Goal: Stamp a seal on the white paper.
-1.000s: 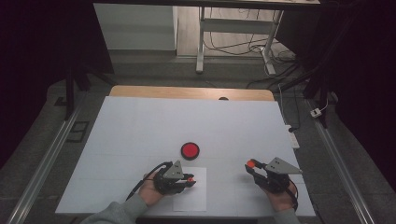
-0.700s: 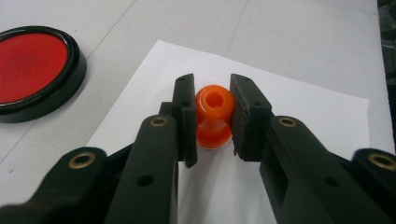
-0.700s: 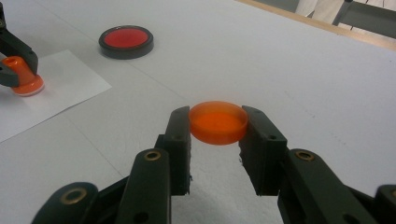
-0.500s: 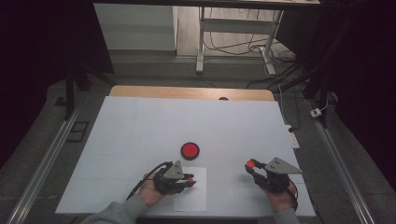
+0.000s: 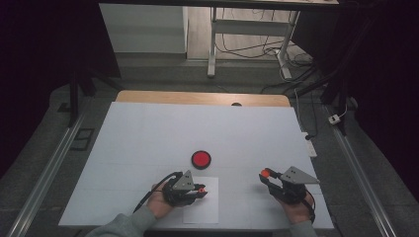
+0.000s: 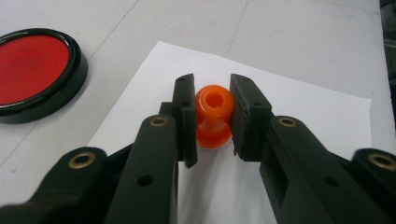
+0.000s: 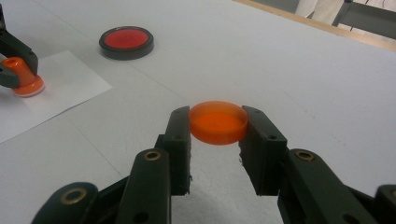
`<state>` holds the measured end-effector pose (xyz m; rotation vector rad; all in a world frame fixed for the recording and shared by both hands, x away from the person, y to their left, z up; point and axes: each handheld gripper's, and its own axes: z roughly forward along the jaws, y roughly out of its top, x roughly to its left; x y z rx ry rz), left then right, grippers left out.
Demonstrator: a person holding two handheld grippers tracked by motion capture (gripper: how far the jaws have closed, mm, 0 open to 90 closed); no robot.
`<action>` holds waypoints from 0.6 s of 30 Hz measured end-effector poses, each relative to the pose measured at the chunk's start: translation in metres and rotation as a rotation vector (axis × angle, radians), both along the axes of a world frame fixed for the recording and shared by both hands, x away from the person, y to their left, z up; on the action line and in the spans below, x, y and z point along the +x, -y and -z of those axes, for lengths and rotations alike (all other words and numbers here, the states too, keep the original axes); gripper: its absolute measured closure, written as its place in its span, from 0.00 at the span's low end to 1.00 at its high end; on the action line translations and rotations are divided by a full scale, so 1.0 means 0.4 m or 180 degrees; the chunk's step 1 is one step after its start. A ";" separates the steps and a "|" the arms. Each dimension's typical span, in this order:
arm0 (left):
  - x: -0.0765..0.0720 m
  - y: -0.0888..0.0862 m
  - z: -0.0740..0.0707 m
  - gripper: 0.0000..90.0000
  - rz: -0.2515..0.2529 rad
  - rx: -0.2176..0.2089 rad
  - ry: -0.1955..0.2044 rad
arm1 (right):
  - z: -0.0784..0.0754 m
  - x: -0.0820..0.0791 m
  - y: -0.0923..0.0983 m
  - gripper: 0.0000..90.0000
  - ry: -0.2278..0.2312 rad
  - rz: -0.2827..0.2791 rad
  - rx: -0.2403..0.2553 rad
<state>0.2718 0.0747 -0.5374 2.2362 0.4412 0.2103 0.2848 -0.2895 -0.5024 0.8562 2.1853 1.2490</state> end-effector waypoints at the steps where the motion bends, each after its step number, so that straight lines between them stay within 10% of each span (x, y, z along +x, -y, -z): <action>1: 0.002 -0.001 -0.001 0.81 0.0031 0.0003 0.0010 | 0.000 0.000 0.000 0.71 0.0002 0.0001 0.0002; 3: 0.007 -0.003 -0.007 0.81 0.0092 0.0035 0.0023 | -0.002 0.000 0.001 0.71 0.0010 0.0006 -0.0003; 9: 0.016 -0.031 -0.043 0.81 -0.0049 -0.0464 0.0003 | -0.002 0.001 0.003 0.71 0.0011 0.0001 0.0009; 18: 0.023 -0.044 -0.063 0.81 -0.0102 -0.0591 -0.0096 | -0.002 0.001 0.000 0.71 0.0015 -0.0008 0.0002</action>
